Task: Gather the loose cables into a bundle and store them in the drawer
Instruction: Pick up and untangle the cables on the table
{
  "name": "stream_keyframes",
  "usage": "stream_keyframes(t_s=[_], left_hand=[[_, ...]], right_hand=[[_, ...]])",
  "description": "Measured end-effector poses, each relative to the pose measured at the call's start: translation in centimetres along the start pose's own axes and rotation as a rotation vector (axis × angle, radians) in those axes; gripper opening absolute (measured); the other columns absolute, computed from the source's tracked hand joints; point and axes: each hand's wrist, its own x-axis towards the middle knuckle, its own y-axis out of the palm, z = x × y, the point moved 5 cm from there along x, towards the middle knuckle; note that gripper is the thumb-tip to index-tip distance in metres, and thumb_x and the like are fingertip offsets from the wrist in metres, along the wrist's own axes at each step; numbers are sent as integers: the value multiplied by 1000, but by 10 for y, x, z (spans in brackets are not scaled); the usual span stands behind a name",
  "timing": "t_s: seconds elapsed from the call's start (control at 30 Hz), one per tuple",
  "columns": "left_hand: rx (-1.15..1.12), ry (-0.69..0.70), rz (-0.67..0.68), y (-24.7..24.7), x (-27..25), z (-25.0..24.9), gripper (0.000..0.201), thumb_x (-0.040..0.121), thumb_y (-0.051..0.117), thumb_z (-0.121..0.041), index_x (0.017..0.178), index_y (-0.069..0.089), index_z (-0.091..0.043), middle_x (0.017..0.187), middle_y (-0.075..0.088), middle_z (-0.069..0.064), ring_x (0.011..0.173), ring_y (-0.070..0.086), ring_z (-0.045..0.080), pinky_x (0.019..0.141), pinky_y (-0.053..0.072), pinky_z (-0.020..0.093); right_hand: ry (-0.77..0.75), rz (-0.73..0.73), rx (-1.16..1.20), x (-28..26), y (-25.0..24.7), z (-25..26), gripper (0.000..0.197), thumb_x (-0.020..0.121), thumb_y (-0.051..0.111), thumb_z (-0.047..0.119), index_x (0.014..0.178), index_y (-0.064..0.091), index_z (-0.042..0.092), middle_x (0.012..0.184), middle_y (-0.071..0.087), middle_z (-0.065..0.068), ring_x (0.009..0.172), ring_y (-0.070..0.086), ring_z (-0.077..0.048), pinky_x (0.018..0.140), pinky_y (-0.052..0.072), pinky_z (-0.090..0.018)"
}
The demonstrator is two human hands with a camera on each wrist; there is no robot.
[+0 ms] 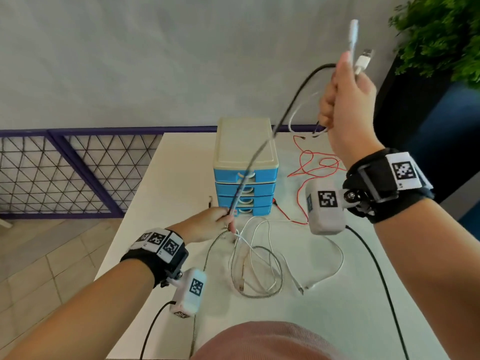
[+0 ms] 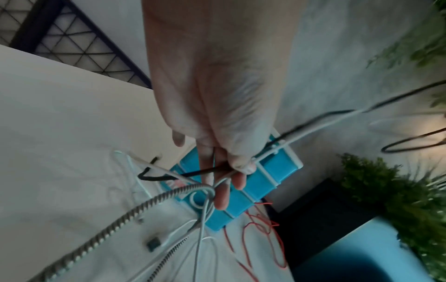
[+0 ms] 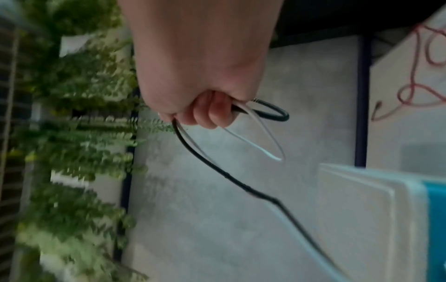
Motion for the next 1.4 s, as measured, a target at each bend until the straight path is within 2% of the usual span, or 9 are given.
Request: stream_keyframes(t_s=[0.13, 0.23, 0.43, 0.67, 0.97, 1.07, 1.2, 1.3, 1.4], left_hand=[[33, 118, -225, -33, -1, -51, 38, 100, 35, -29, 79, 66, -20, 88, 68, 9, 83, 61, 34, 81, 48, 45], [-205, 229, -359, -64, -10, -99, 35, 102, 31, -24, 78, 55, -15, 74, 62, 6, 80, 69, 24, 86, 51, 40], [-514, 364, -441, -108, -33, -145, 30, 103, 31, -26, 85, 52, -14, 58, 37, -6, 43, 33, 8, 46, 41, 24], [-624, 441, -578, -145, -54, -145, 30, 103, 29, -25, 84, 51, -16, 56, 40, -8, 46, 39, 11, 49, 38, 24], [484, -185, -311, -137, -25, -51, 29, 100, 36, -25, 82, 57, -19, 84, 56, 1, 74, 49, 16, 63, 36, 30], [781, -374, -500, -161, -30, -24, 20, 93, 42, -14, 87, 60, -20, 110, 49, 14, 102, 47, 36, 87, 39, 45], [564, -299, -812, -190, -33, -2, 10, 92, 45, -7, 101, 51, -7, 109, 50, 26, 91, 51, 41, 67, 37, 41], [318, -436, -663, -175, -26, 22, 56, 93, 48, -8, 142, 21, -5, 112, 55, 26, 96, 56, 43, 69, 43, 43], [345, -535, -485, -137, -29, 36, 55, 93, 50, -14, 138, 23, 2, 113, 58, 22, 89, 56, 33, 67, 41, 37]], right_hand=[[-133, 102, -596, -9, 7, -19, 39, 98, 50, 37, 64, 39, 22, 55, 39, 5, 48, 35, -9, 49, 32, -28], [-45, 213, -797, -23, 9, -51, 43, 98, 50, 37, 60, 38, 21, 55, 36, 5, 48, 31, -10, 47, 28, -24], [134, 279, -903, -37, -6, -90, 41, 99, 47, 39, 64, 40, 19, 55, 35, 3, 48, 31, -11, 48, 27, -23], [181, 233, -947, -36, -20, -96, 36, 99, 46, 39, 68, 43, 21, 57, 38, 4, 48, 33, -10, 47, 27, -22], [249, 270, -973, -36, -15, -104, 37, 98, 47, 41, 69, 47, 18, 59, 39, 0, 51, 34, -11, 50, 31, -22], [261, 354, -970, -39, -9, -101, 36, 99, 45, 42, 71, 49, 18, 62, 41, -1, 52, 35, -11, 51, 31, -22], [276, 584, -914, -52, 7, -105, 33, 98, 44, 45, 82, 57, 19, 62, 43, 1, 47, 36, -10, 44, 35, -22], [304, 650, -806, -64, 14, -111, 31, 97, 49, 41, 121, 48, 21, 66, 45, 2, 48, 40, -7, 42, 37, -19], [342, 604, -669, -65, 14, -114, 55, 97, 53, 33, 143, 22, 30, 66, 43, -2, 50, 40, -10, 47, 40, -24]])
